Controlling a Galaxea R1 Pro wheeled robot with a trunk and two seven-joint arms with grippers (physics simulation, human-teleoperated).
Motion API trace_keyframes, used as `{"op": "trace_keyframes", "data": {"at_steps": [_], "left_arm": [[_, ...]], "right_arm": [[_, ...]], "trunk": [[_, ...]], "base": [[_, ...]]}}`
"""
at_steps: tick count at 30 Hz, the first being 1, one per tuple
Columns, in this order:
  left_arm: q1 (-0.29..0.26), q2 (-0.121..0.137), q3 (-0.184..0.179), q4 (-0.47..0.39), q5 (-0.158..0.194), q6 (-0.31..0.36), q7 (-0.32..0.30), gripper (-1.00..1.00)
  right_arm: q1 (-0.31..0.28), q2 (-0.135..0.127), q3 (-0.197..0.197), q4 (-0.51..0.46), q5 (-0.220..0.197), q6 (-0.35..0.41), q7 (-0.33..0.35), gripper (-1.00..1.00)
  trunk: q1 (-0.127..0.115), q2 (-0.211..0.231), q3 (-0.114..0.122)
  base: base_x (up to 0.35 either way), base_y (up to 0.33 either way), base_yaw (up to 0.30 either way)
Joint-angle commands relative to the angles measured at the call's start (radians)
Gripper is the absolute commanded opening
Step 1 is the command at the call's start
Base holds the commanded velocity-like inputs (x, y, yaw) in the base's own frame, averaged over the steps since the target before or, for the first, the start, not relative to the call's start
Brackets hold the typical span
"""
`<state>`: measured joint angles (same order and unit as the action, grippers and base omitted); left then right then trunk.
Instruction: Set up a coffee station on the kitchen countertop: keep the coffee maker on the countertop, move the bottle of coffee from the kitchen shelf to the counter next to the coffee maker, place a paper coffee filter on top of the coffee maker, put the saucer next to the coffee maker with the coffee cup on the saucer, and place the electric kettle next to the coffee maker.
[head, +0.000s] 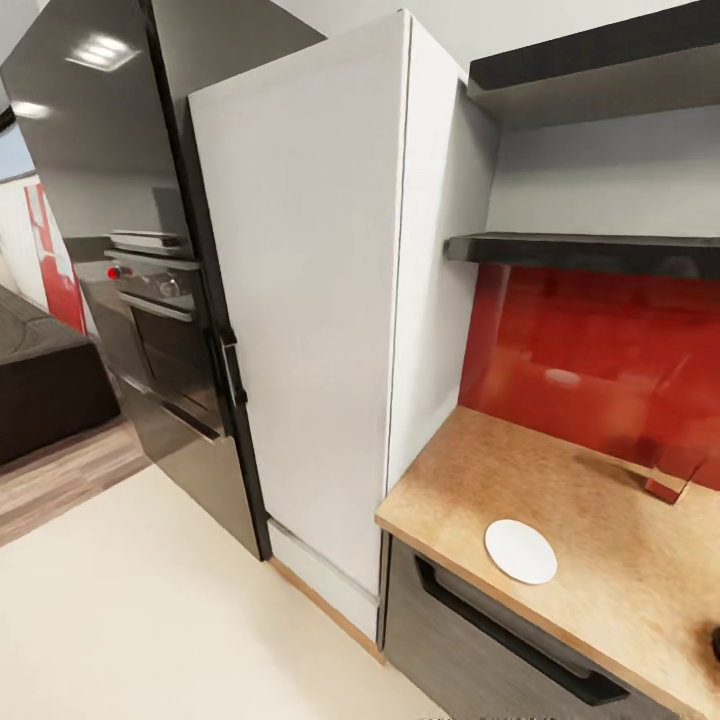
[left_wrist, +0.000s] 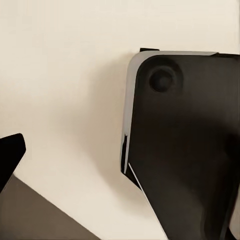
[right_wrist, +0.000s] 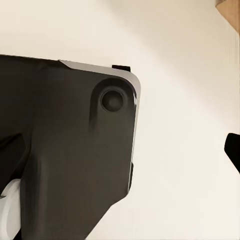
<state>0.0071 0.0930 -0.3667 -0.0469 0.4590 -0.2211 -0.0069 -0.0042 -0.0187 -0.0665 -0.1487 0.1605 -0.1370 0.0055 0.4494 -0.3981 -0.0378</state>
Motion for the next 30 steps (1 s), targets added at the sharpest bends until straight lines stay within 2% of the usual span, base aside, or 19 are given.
{"op": "trace_keyframes", "data": {"at_steps": [1, 26, 30], "left_arm": [[0.001, 0.001, -0.008, -0.002, 0.011, -0.001, -0.001, 1.0], [0.001, 0.001, -0.007, -0.002, 0.01, -0.003, -0.001, 1.0], [0.001, 0.001, -0.007, -0.002, 0.01, -0.003, -0.001, 1.0]], "right_arm": [[0.0, 0.0, -0.007, 0.0, 0.01, -0.003, 0.001, 1.0], [0.0, 0.0, -0.007, 0.0, 0.01, -0.003, 0.001, 1.0], [0.0, 0.0, -0.007, 0.0, 0.01, -0.003, 0.001, 1.0]], "trunk": [[0.001, -0.002, -0.002], [0.001, -0.002, -0.002], [0.001, -0.002, -0.002]], "base": [[0.006, 0.004, -0.3], [0.0, 0.001, -0.3], [0.0, 0.136, -0.3]]}}
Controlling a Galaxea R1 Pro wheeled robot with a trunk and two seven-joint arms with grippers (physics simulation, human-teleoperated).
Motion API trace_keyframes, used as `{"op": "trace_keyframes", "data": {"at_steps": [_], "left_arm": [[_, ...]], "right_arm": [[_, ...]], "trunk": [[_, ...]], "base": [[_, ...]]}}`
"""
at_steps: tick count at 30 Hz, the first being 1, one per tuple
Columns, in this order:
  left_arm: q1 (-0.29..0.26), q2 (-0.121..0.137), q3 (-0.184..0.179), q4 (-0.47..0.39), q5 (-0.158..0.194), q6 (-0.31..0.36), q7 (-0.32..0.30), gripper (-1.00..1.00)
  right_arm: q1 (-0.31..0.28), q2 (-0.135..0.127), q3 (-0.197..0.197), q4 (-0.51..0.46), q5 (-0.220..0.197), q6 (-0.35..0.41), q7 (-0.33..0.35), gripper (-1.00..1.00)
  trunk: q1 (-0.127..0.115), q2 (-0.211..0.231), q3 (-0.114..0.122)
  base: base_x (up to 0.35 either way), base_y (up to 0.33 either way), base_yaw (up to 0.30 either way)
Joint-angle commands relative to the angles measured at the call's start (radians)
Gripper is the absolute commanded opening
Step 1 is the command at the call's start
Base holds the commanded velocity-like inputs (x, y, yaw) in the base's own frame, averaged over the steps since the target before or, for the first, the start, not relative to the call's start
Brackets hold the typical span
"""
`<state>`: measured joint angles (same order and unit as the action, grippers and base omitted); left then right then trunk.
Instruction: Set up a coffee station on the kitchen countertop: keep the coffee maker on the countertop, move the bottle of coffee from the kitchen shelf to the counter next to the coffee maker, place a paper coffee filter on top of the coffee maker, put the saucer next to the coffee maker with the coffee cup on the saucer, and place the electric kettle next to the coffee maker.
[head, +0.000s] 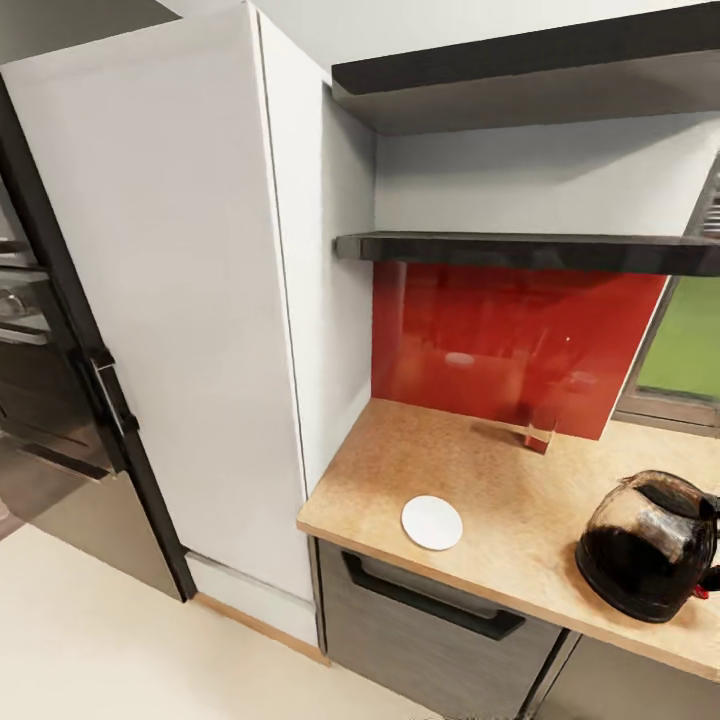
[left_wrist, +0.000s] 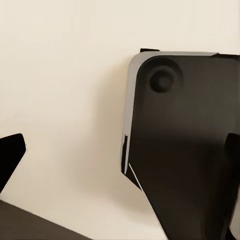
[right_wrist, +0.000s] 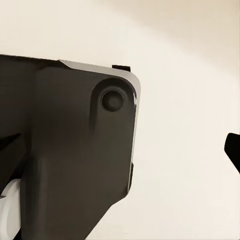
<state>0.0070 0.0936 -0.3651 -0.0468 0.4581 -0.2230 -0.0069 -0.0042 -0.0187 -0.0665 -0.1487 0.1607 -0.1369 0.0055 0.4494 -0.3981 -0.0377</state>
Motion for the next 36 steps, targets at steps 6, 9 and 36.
{"op": "trace_keyframes", "data": {"at_steps": [6, 9, 36], "left_arm": [[0.001, 0.001, -0.008, -0.002, 0.011, -0.001, -0.001, 1.0], [0.001, 0.001, -0.008, -0.002, 0.011, -0.001, -0.001, 1.0], [0.001, 0.0, -0.011, -0.002, 0.004, -0.001, -0.001, 1.0]], "right_arm": [[0.0, 0.0, -0.007, 0.0, 0.009, -0.003, 0.001, 1.0], [0.0, 0.0, -0.007, 0.0, 0.01, -0.003, 0.001, 1.0], [0.0, 0.0, -0.007, 0.0, 0.009, -0.003, 0.001, 1.0]], "trunk": [[0.001, -0.002, -0.002], [0.001, -0.002, -0.002], [0.001, -0.002, -0.002]], "base": [[0.0, 0.284, -0.3], [0.0, 0.162, -0.3], [-0.055, -0.044, -0.3]]}}
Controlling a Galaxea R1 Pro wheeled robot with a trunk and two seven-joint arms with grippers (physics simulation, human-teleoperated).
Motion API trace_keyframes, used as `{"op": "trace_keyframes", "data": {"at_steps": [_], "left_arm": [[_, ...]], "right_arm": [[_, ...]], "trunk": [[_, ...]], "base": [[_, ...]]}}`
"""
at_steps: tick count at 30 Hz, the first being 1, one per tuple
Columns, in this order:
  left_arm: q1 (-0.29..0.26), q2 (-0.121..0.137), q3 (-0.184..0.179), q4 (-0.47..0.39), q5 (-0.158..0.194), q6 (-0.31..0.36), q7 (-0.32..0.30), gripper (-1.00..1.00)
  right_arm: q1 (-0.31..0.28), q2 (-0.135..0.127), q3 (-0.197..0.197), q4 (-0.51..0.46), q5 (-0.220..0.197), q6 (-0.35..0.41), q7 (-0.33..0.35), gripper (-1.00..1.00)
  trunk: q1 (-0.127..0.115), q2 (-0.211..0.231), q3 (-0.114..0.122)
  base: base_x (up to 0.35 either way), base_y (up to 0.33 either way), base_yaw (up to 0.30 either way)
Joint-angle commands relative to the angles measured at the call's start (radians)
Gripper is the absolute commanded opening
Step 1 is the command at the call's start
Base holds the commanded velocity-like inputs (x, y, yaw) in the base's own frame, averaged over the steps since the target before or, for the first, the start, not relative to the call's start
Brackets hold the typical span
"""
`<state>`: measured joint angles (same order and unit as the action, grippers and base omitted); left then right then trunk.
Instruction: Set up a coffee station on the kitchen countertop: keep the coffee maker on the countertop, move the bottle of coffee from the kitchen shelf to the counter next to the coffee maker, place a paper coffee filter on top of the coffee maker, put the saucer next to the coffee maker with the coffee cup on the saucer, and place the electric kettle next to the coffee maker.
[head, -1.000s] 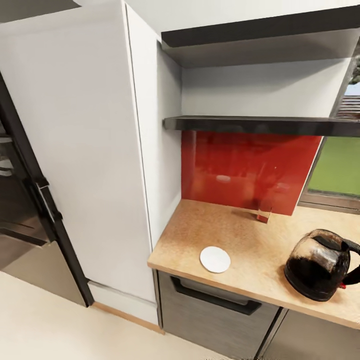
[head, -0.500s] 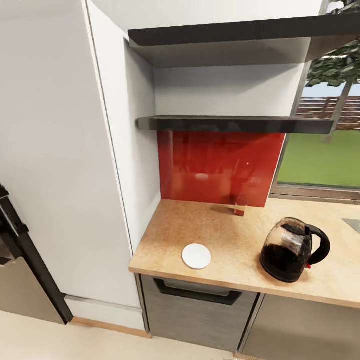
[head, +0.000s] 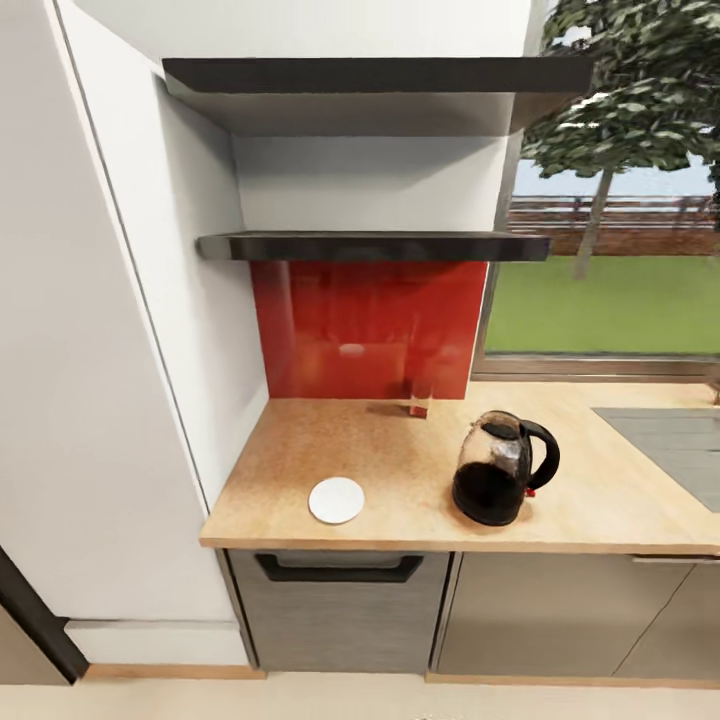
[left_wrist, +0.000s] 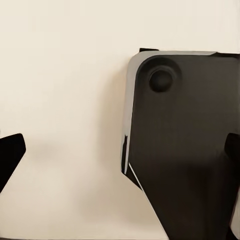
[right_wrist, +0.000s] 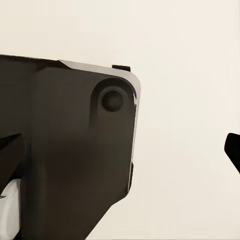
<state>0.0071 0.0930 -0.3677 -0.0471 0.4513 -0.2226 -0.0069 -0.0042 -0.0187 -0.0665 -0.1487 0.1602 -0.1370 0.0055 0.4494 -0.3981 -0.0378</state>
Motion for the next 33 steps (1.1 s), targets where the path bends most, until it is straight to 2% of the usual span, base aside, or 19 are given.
{"op": "trace_keyframes", "data": {"at_steps": [1, 11, 24, 28, 33], "left_arm": [[0.001, 0.001, -0.008, -0.002, 0.01, -0.001, -0.001, 1.0], [0.001, 0.001, -0.008, -0.002, 0.013, -0.001, -0.001, 1.0], [-0.002, 0.0, -0.018, -0.006, 0.006, -0.001, -0.002, 1.0], [-0.003, 0.008, -0.018, -0.007, 0.006, -0.002, -0.002, 1.0], [-0.046, 0.014, -0.017, -0.008, 0.007, -0.024, -0.002, 1.0]], "right_arm": [[0.0, 0.0, -0.007, 0.0, 0.01, -0.003, 0.001, 1.0], [0.0, 0.003, -0.001, 0.001, 0.012, -0.005, 0.001, 1.0], [0.0, 0.008, -0.003, -0.006, 0.009, -0.006, 0.001, 1.0], [0.0, 0.009, -0.005, -0.008, 0.009, -0.006, 0.001, 1.0], [0.0, 0.007, -0.003, -0.01, 0.01, -0.006, 0.001, 1.0]], "trunk": [[0.001, -0.002, -0.002], [0.001, -0.002, -0.002], [0.001, -0.002, -0.002], [0.001, -0.002, 0.0], [0.001, -0.002, 0.0]], "base": [[-0.015, -0.002, -0.3], [-0.003, 0.0, -0.27], [-0.089, 0.0, -0.022], [-0.003, 0.0, -0.076], [0.0, 0.0, -0.005]]}}
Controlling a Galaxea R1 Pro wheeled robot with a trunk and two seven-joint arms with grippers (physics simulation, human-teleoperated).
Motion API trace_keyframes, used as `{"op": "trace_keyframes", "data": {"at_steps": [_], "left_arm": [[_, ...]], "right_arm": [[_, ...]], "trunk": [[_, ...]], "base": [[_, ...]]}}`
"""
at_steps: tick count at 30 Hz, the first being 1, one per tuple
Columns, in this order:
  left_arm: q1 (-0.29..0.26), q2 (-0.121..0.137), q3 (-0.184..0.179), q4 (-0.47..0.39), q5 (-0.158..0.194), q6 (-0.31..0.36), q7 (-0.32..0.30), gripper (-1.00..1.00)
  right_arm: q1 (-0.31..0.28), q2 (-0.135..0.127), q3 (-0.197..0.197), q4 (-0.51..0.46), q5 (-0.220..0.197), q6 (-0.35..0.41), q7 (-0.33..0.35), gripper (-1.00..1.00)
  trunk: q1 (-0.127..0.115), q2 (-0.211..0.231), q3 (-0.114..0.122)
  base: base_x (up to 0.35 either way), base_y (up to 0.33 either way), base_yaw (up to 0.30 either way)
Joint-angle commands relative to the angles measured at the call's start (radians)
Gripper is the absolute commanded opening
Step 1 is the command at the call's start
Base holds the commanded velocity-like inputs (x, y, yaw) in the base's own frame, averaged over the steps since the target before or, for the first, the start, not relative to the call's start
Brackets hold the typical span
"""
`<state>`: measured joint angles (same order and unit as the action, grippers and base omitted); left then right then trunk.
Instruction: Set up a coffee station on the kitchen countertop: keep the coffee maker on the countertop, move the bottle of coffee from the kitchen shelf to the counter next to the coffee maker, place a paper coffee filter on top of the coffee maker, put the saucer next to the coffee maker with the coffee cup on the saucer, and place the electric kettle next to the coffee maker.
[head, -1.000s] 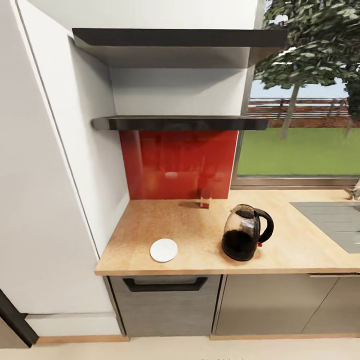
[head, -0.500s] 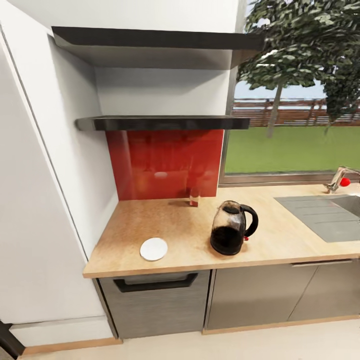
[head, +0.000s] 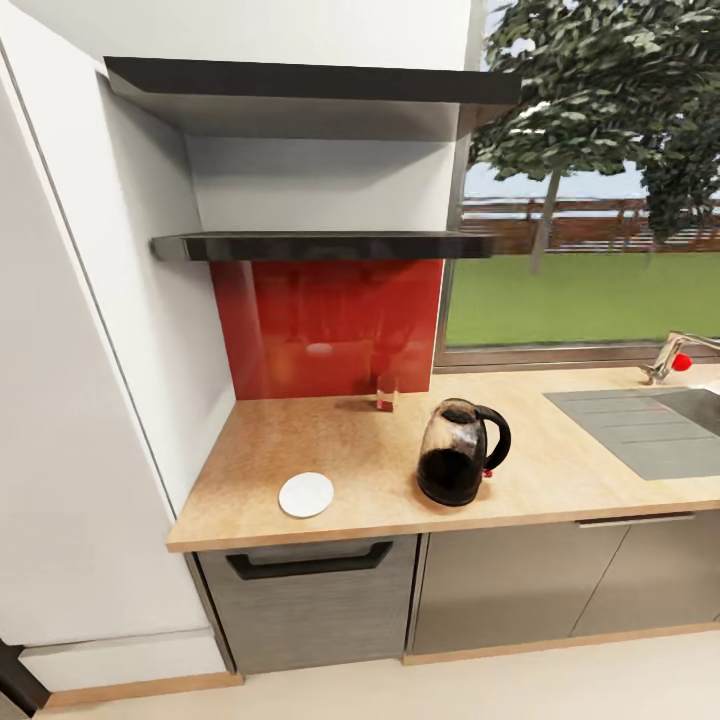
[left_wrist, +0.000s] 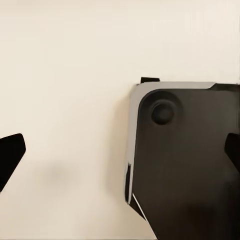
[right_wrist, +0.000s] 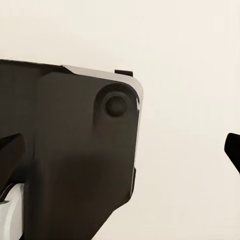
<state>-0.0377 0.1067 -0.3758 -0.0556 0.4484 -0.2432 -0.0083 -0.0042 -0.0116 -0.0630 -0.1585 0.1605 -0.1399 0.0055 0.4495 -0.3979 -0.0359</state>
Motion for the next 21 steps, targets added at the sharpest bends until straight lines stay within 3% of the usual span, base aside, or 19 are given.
{"op": "trace_keyframes", "data": {"at_steps": [1, 5, 13, 18, 21], "left_arm": [[-0.012, 0.0, -0.008, 0.0, 0.01, -0.023, -0.001, 1.0], [-0.065, -0.001, -0.008, -0.018, 0.01, -0.088, -0.004, 1.0], [-0.109, 0.016, -0.009, -0.143, 0.009, -0.108, -0.018, 1.0], [-0.12, 0.07, -0.007, -0.251, 0.01, -0.107, -0.094, 1.0], [-0.13, 0.114, -0.004, -0.314, 0.016, -0.104, -0.2, 1.0]], "right_arm": [[0.0, 0.0, -0.006, -0.007, 0.01, -0.003, 0.001, 1.0], [0.0, 0.001, -0.006, -0.105, 0.01, -0.004, 0.004, 1.0], [0.0, 0.009, -0.004, -0.249, 0.009, -0.004, 0.008, 1.0], [-0.002, 0.035, -0.003, -0.349, 0.008, -0.004, 0.01, 1.0], [-0.003, 0.058, -0.002, -0.43, 0.008, -0.004, 0.012, 1.0]], "trunk": [[0.001, -0.002, -0.002], [0.001, -0.002, -0.002], [0.001, -0.002, -0.002], [0.001, -0.002, -0.002], [0.001, -0.002, -0.002]], "base": [[0.0, 0.0, -0.001], [0.0, 0.0, 0.0], [0.0, 0.0, 0.0], [0.0, 0.0, 0.0], [0.0, 0.0, 0.0]]}}
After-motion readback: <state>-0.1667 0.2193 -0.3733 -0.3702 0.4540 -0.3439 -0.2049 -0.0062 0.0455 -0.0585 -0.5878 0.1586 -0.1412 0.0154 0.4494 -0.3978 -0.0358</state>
